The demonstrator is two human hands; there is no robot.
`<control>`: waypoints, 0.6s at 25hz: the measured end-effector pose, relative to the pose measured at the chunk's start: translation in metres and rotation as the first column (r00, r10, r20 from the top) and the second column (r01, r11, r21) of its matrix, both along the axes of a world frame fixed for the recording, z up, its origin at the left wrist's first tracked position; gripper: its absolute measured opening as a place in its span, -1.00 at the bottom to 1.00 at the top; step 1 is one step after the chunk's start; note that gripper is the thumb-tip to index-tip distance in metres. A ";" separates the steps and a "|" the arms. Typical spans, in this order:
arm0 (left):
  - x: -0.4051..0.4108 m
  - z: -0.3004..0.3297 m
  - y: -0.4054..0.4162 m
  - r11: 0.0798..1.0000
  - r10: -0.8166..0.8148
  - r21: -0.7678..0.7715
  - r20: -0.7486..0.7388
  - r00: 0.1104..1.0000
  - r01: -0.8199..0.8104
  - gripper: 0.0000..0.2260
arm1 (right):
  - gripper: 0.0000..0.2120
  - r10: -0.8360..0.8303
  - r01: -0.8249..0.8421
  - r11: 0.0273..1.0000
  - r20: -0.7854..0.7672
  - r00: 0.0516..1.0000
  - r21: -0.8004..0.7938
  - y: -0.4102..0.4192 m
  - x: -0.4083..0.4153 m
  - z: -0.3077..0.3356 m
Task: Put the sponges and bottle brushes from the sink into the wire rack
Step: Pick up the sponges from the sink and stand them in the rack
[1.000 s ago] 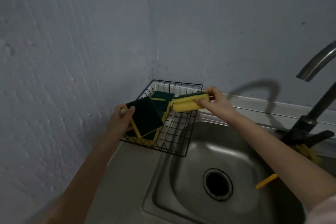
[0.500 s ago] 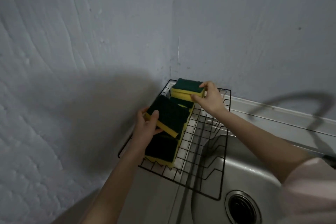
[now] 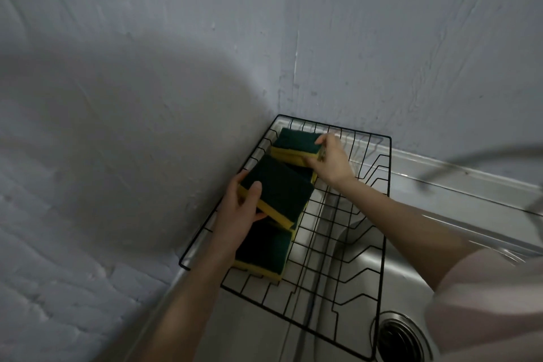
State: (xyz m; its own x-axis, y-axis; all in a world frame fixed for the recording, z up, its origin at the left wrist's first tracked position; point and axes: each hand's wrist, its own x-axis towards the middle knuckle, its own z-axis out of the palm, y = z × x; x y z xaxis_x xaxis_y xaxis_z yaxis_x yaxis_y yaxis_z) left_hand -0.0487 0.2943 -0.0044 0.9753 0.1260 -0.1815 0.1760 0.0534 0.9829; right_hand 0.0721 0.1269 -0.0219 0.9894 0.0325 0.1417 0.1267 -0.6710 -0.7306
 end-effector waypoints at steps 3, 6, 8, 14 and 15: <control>0.002 -0.002 -0.001 1.000 0.013 0.012 0.004 1.000 -0.013 -0.61 | -0.58 0.040 -0.042 0.999 -0.078 0.996 -0.028 0.001 0.002 -0.004; 0.005 -0.002 -0.001 1.000 0.014 -0.014 -0.001 1.000 -0.014 -0.61 | -0.45 0.075 -0.080 0.997 -0.175 0.982 -0.019 -0.002 0.002 0.005; 0.008 0.001 -0.003 0.999 0.018 -0.045 -0.012 1.000 -0.019 -0.63 | -0.42 0.074 -0.076 0.997 -0.124 0.990 -0.013 -0.003 -0.005 0.016; 0.031 0.010 -0.011 0.972 0.047 -0.223 -0.104 0.994 -0.069 -0.62 | -0.36 0.321 -0.312 0.946 -0.126 0.939 0.092 -0.007 -0.054 0.044; 0.034 0.012 -0.014 0.971 0.054 -0.224 -0.105 0.993 -0.077 -0.62 | -0.31 0.344 -0.347 0.938 -0.137 0.929 0.008 -0.006 -0.058 0.042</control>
